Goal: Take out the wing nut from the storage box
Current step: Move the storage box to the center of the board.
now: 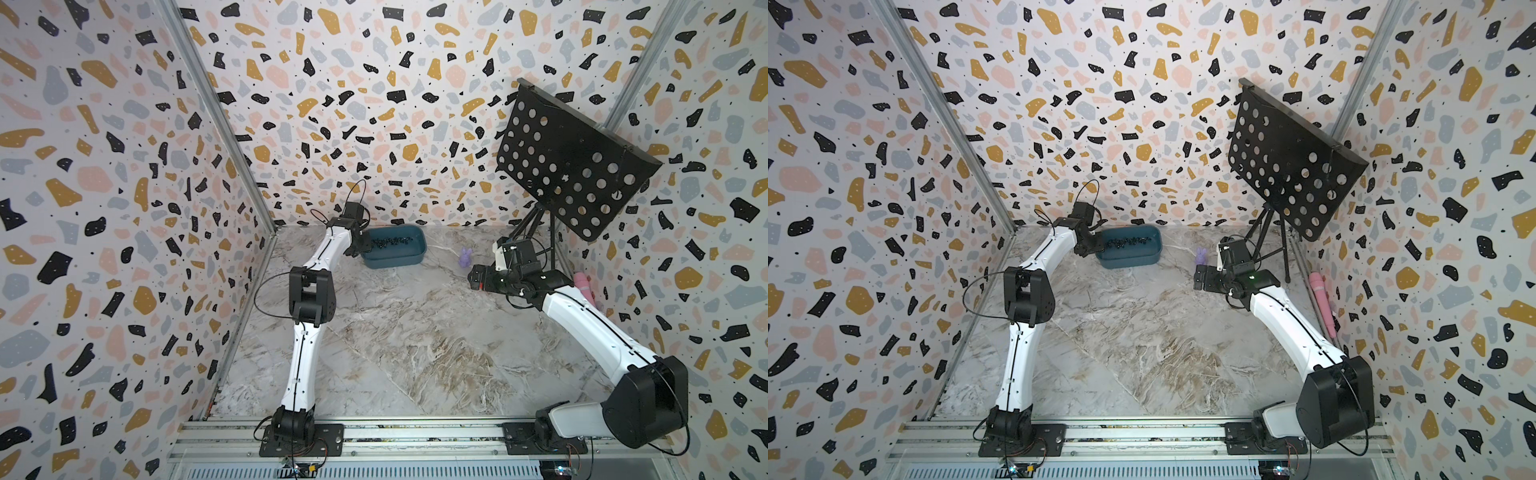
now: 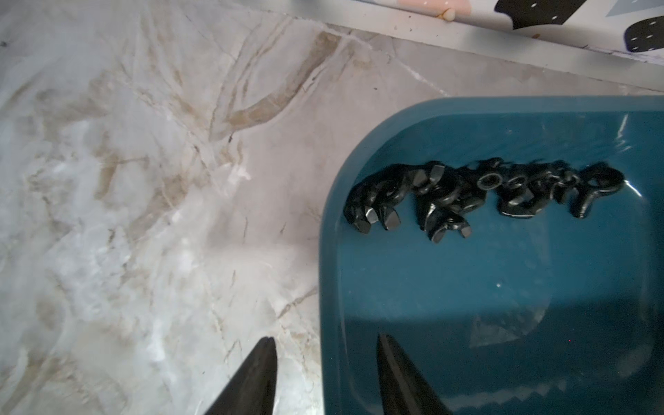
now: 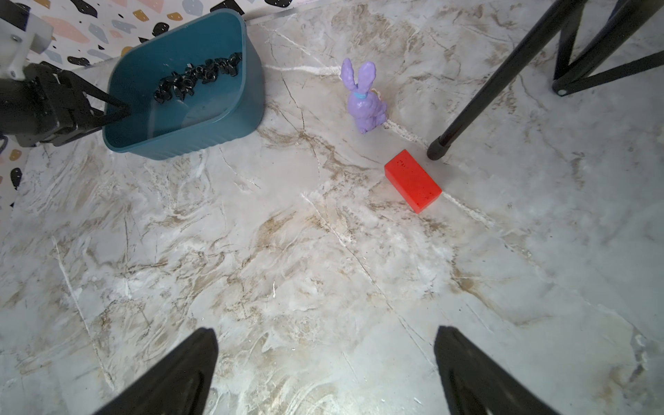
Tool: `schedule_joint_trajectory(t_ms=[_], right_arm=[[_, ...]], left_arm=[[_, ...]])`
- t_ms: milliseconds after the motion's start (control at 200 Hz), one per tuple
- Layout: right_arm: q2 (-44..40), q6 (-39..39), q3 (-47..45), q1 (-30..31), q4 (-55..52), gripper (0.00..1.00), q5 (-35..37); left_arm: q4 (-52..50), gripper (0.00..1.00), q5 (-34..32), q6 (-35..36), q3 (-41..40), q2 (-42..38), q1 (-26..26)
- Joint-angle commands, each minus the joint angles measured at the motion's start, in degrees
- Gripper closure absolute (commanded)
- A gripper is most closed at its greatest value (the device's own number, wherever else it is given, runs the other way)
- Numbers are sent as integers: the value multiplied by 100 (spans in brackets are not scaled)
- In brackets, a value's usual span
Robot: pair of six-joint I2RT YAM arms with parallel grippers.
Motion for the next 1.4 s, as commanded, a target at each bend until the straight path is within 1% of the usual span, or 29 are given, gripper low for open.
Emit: schedule_joint_trajectory(t_ms=[0, 50, 95, 130, 205, 355, 496, 651, 761, 851, 971, 1036, 1081, 1186, 1241, 1397], right_arm=[[55, -104, 278, 33, -192, 0, 128], [97, -104, 291, 42, -177, 0, 110], [131, -96, 289, 50, -165, 0, 80], [159, -95, 287, 56, -143, 0, 56], [206, -67, 287, 68, -109, 0, 35], [252, -34, 261, 86, -73, 0, 8], [239, -33, 227, 95, -83, 0, 2], [118, -42, 141, 104, -54, 0, 22], [9, -25, 62, 104, -24, 0, -4], [-79, -17, -10, 104, -8, 0, -40], [-174, 2, -106, 108, 31, 0, -99], [-215, 2, -143, 118, 47, 0, -147], [-244, 23, -187, 129, 62, 0, -141], [-305, 87, -289, 153, 109, 0, -152], [-340, 98, -313, 182, 108, 0, -163], [-415, 46, -341, 227, 76, 0, -307]], left_arm=[[-120, 63, -37, 113, 237, 109, 33], [-124, 66, -48, 127, 255, 143, 33], [-137, 77, -33, 136, 247, 142, 33], [-145, 83, -6, 125, 225, 116, 33], [-180, 85, 32, 97, 89, -32, 24], [-196, 100, 31, 38, -576, -626, -3], [-280, 100, 162, -173, -1457, -1374, -44], [-870, 100, 527, -652, -2290, -2266, -73], [-1319, 100, 1075, -902, -2834, -2798, -90], [-1380, 100, 1643, -984, -3562, -3255, -138], [-1394, 100, 1974, -1047, -4413, -3808, -260], [-1394, 100, 2136, -1062, -4703, -4046, -284], [-1386, 100, 2084, -1083, -4846, -4185, -309], [-1313, 100, 1625, -1118, -4887, -4301, -402], [-1088, 100, 1568, -1175, -4910, -4297, -453], [-251, 100, 979, -1176, -4827, -4187, -747]])
